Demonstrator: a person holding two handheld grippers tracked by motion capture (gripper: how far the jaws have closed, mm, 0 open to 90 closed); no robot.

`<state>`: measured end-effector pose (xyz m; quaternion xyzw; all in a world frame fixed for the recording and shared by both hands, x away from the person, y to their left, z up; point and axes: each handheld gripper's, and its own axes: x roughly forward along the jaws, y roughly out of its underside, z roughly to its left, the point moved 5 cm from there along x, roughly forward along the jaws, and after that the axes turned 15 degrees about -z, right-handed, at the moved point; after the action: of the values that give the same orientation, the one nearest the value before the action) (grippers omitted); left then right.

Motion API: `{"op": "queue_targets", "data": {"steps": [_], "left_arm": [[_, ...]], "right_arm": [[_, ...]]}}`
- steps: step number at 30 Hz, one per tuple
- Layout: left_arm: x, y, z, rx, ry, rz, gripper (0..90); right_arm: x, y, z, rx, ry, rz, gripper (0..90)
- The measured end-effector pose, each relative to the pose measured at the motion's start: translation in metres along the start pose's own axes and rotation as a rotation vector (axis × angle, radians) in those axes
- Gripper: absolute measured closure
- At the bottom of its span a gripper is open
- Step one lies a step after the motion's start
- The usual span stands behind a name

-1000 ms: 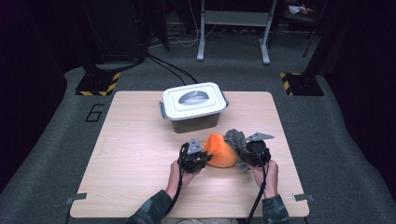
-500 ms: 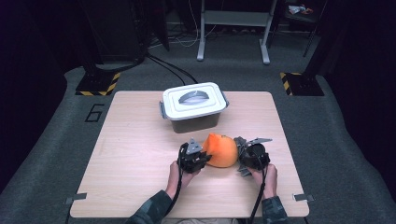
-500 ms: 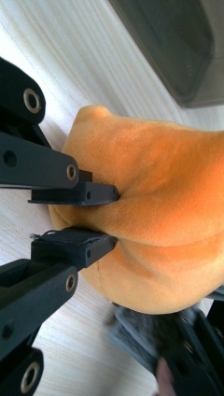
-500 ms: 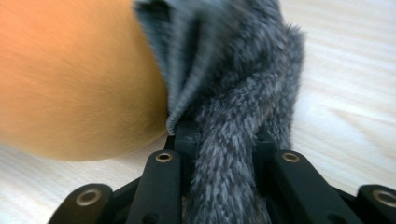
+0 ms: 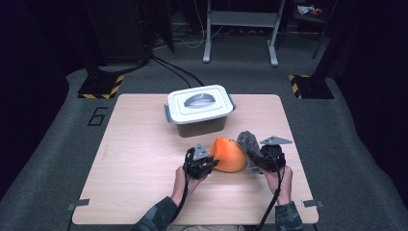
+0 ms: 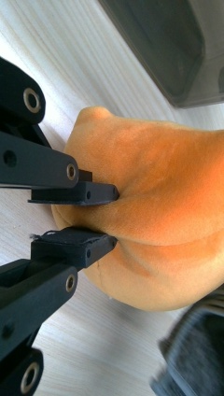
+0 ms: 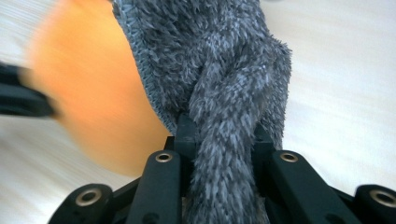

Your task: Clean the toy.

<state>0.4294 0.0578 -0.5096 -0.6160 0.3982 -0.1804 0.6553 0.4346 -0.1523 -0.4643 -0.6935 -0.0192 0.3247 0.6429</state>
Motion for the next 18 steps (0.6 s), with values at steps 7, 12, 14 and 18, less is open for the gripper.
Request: {"op": "queue_targets", "data": {"steps": [7, 12, 14, 18], "left_arm": [[0.0, -0.001, 0.0, 0.002, 0.006, 0.012, 77.2], [0.0, 0.001, 0.002, 0.003, 0.007, 0.012, 77.2], [0.0, 0.001, 0.002, -0.005, 0.016, 0.01, 77.0], [0.001, 0.001, 0.002, -0.006, 0.02, 0.005, 77.1]], "right_arm": [[0.009, -0.03, 0.043, -0.104, -0.088, -0.015, 72.2], [0.022, -0.028, 0.05, -0.125, -0.099, 0.006, 71.9], [0.025, -0.025, 0.049, -0.13, -0.093, 0.015, 71.9], [0.026, -0.022, 0.046, -0.103, -0.08, 0.017, 72.1]]}}
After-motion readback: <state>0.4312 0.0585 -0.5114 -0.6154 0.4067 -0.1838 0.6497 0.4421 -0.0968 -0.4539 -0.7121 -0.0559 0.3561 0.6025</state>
